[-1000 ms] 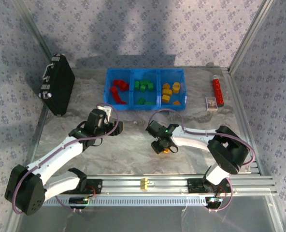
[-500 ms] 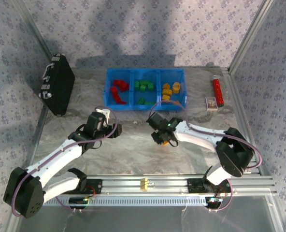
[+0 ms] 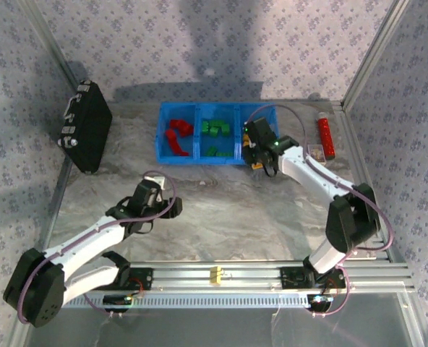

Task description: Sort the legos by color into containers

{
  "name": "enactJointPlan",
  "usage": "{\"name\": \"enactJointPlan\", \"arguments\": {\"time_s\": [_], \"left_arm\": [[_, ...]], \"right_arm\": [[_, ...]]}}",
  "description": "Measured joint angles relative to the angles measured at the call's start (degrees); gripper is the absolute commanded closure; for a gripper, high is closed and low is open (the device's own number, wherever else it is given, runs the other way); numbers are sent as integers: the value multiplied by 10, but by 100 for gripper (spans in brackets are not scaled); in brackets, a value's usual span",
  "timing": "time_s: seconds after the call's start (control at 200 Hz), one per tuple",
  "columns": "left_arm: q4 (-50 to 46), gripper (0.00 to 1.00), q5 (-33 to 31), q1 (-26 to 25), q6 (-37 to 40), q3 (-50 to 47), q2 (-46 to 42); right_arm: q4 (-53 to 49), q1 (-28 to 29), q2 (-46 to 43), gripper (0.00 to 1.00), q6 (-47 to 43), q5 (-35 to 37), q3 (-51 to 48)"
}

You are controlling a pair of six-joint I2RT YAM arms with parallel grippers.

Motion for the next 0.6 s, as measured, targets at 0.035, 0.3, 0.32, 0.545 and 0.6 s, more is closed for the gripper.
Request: {"name": "enactJointPlan", "arguments": {"time_s": [0.035,0.3,0.32,0.545,0.6], "left_arm": [[2,22,0,-4,-4,-3,-1],[7,23,-9,-42,-26,-14,-3],[7,23,-10,-44,-28,-14,-3],[6,23,-24,-66,-42,-14,-12],[5,23,-28,-71,-45,-14,-15]], "right_arm": [[-2,-8,16,69,-3,0,21],[-26,-42,121,69,-17,7,147],[-28,-44,127,69,-17,7,154],[-52,-64,213,69,-17,7,254],[-55,-67,231,69,-17,6,272]]}}
